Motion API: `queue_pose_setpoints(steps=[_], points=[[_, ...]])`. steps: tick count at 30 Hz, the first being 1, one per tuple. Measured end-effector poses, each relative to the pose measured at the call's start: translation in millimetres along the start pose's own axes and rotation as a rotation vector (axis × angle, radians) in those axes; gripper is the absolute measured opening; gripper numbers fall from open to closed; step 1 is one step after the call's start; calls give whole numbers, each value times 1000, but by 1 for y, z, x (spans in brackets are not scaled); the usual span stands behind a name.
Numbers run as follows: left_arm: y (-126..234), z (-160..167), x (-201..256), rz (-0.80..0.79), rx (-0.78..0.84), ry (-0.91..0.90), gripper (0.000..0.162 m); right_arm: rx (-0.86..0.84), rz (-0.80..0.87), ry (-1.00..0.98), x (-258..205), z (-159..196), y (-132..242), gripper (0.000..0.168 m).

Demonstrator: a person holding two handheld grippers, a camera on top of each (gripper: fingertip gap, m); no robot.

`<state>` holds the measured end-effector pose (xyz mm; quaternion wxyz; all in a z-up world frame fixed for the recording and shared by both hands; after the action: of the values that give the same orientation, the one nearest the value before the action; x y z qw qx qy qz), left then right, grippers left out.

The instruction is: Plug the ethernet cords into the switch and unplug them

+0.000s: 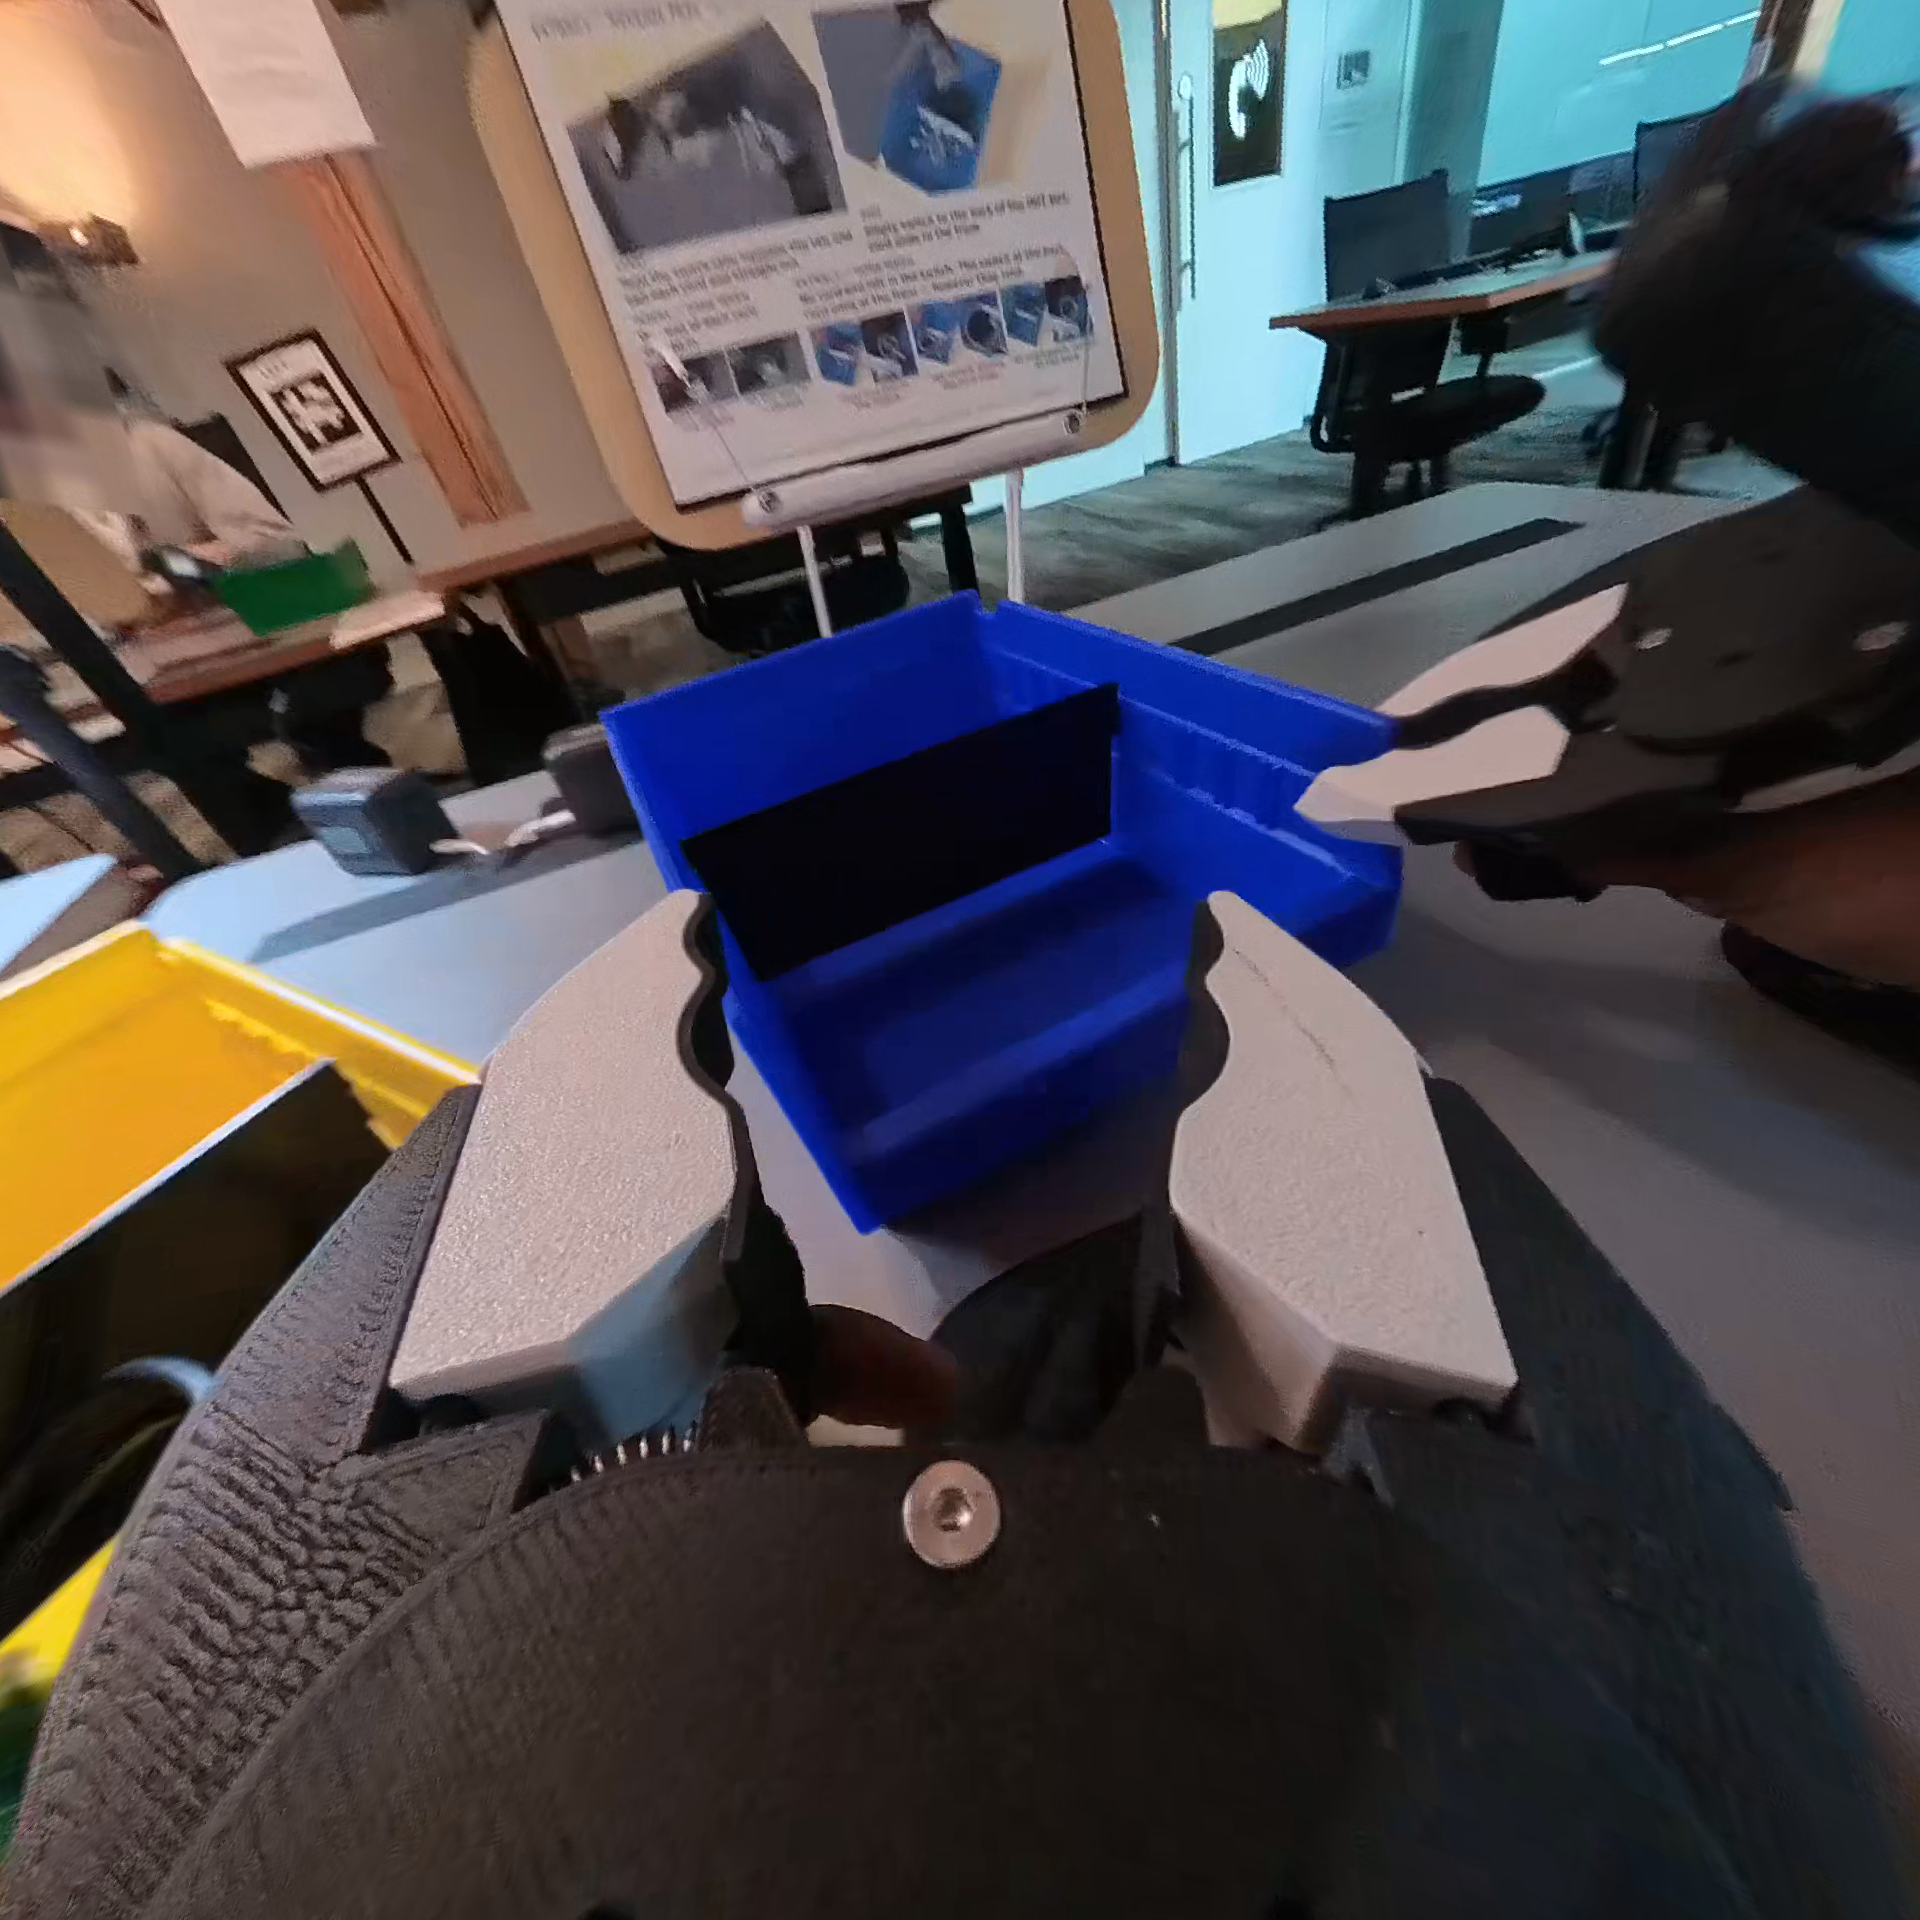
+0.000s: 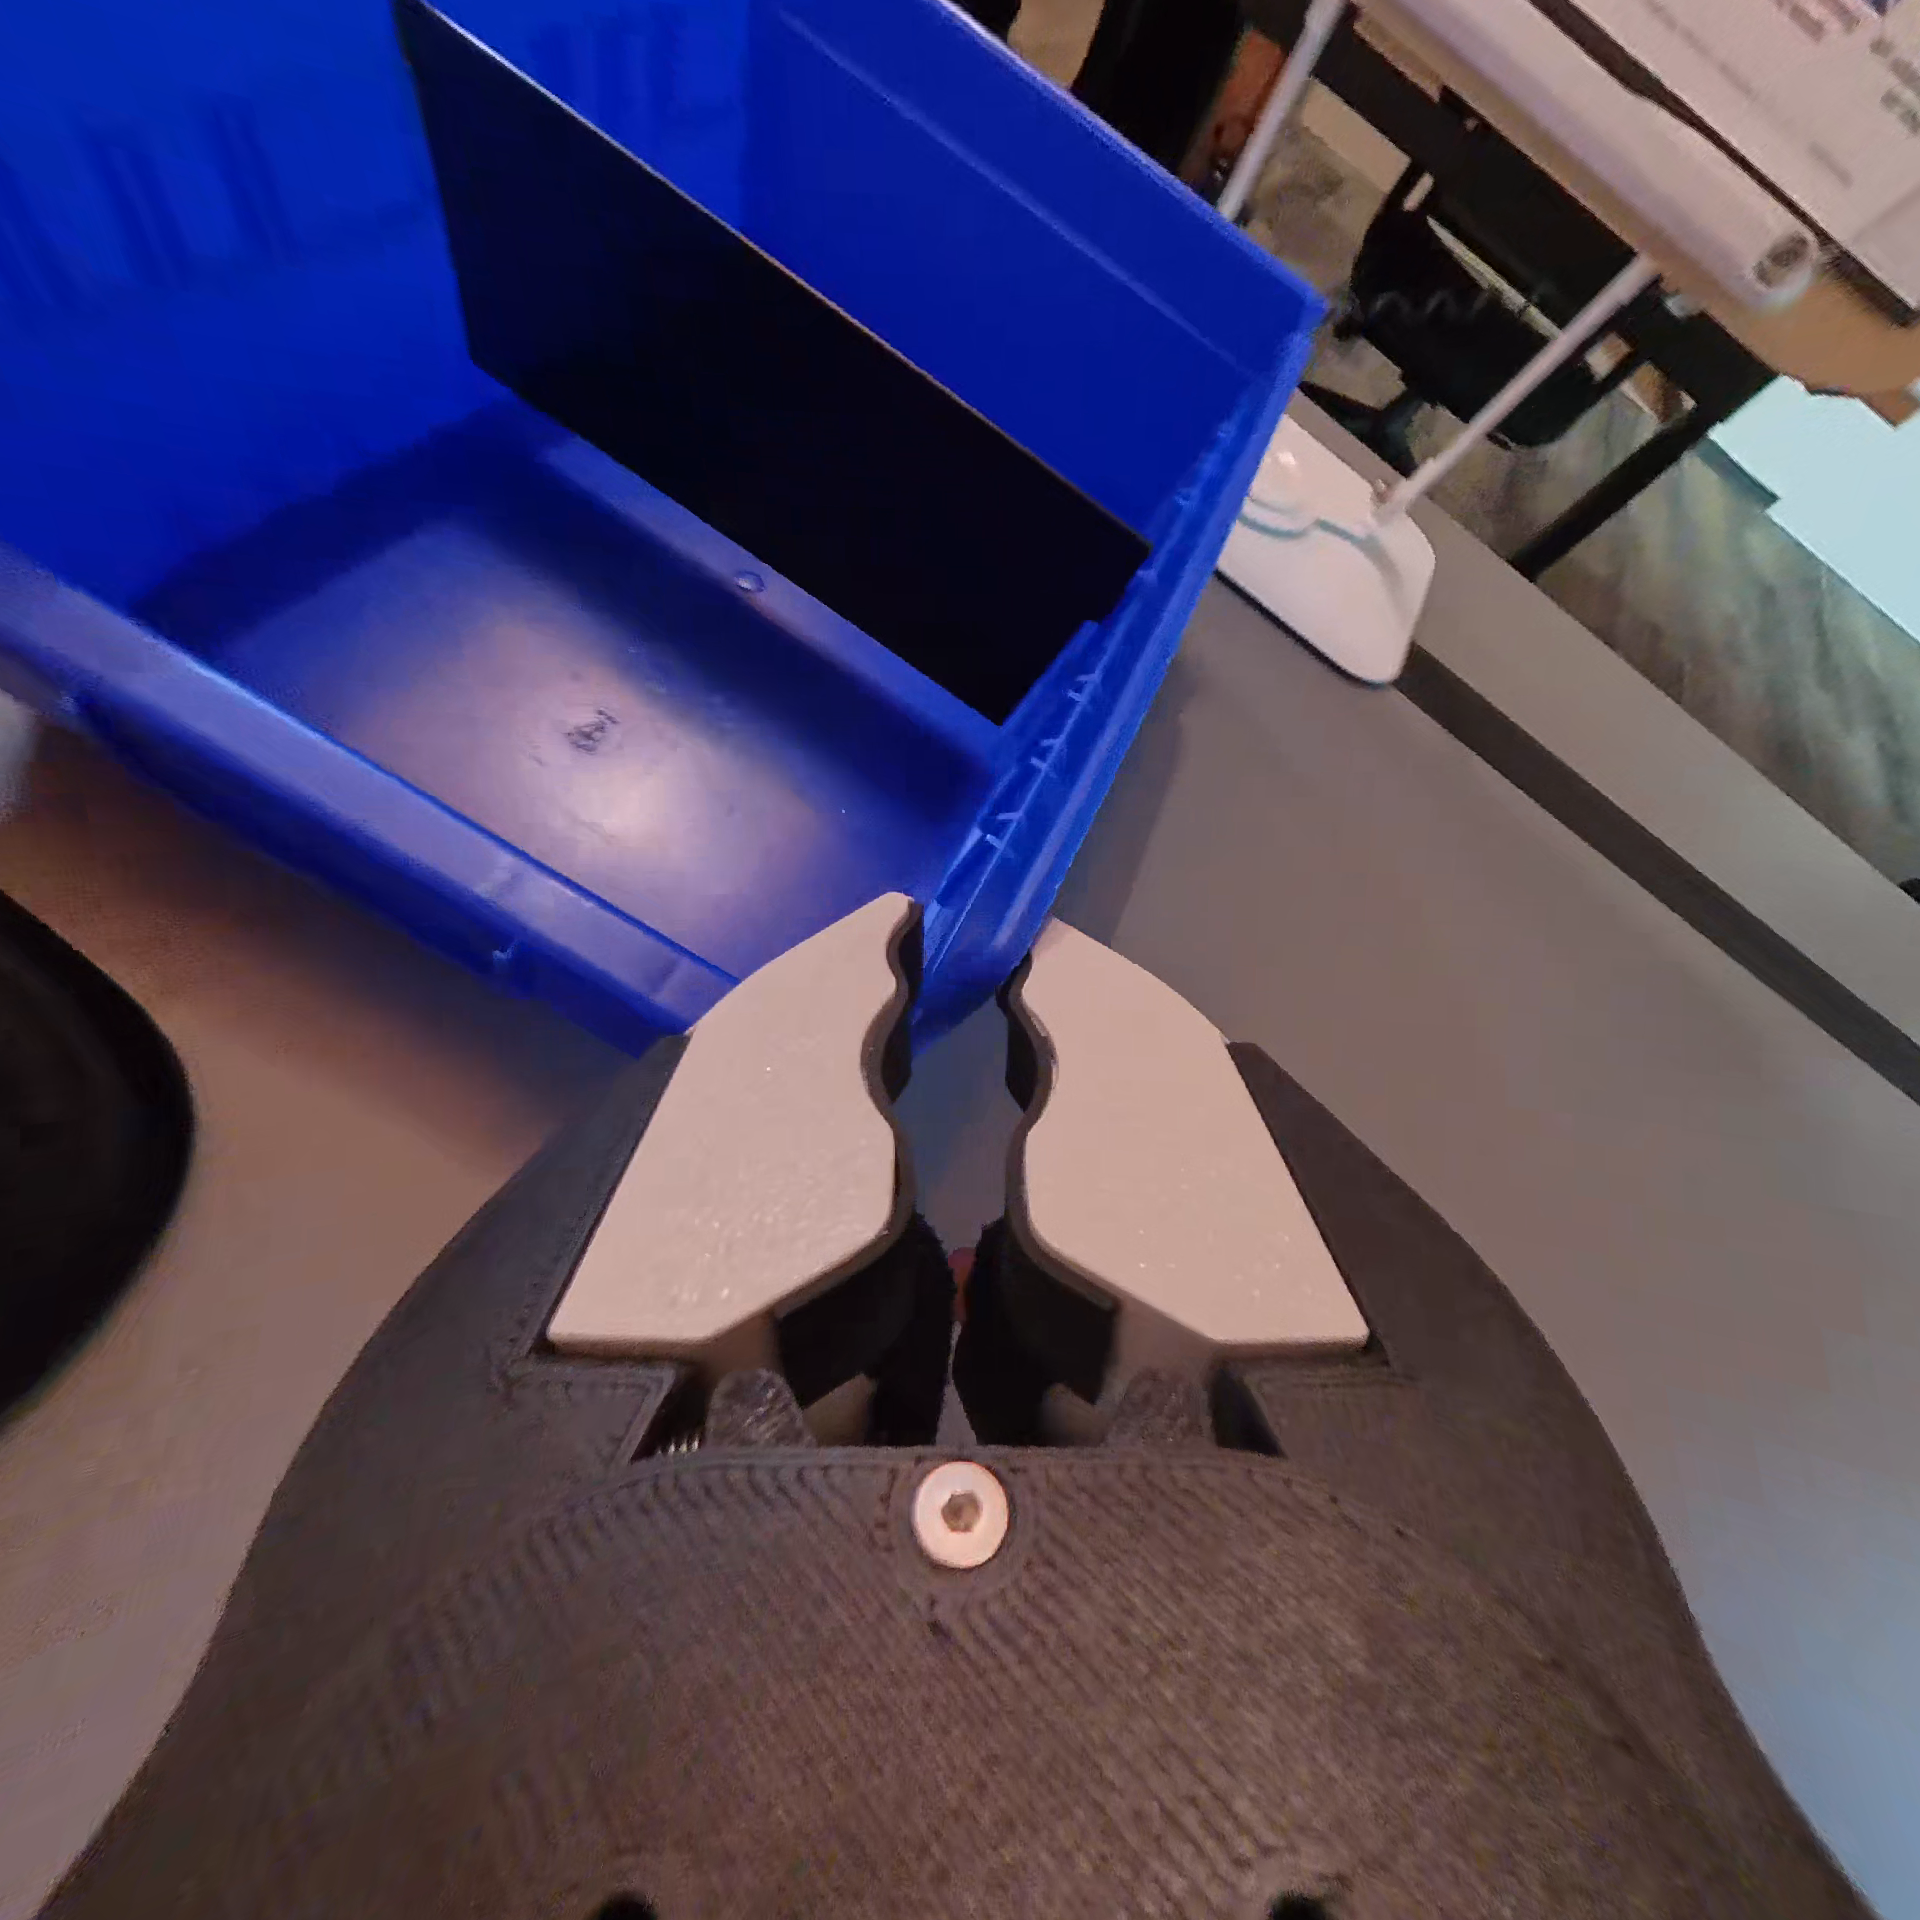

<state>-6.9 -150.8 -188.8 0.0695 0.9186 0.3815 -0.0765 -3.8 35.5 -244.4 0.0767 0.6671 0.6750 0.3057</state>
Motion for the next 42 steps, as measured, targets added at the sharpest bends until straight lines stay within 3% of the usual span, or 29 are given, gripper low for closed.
queue_pose_setpoints(steps=[6,8,9,16,24,34,42], points=[[-40,31,16,44,-235,92,82,-37,-32,-108,26,28,28,12],[-50,41,15,16,-286,71,53,-32,-43,-99,29,32,31,12],[-54,40,6,-52,-264,29,27,-30,-36,-82,31,33,32,11],[-72,-5,23,-35,-119,3,19,23,0,-23,52,34,53,16],[-121,-49,113,120,-7,-128,22,56,201,-113,135,74,97,13],[-172,-57,236,318,77,-182,24,-8,422,-217,220,157,147,13],[-187,-56,292,402,108,-160,24,-43,531,-255,253,198,174,13]])
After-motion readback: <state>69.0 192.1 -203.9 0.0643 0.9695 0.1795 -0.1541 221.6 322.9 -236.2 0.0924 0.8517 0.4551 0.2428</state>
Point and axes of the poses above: each gripper's, where its closed fingertips meet, y back along the fingers, z out of its underside, x = y × z across the jaws, the point moved 3 cm from there along y, back along the fingers, and after that the axes turned 6 degrees about -z, right-handed, at the moved point
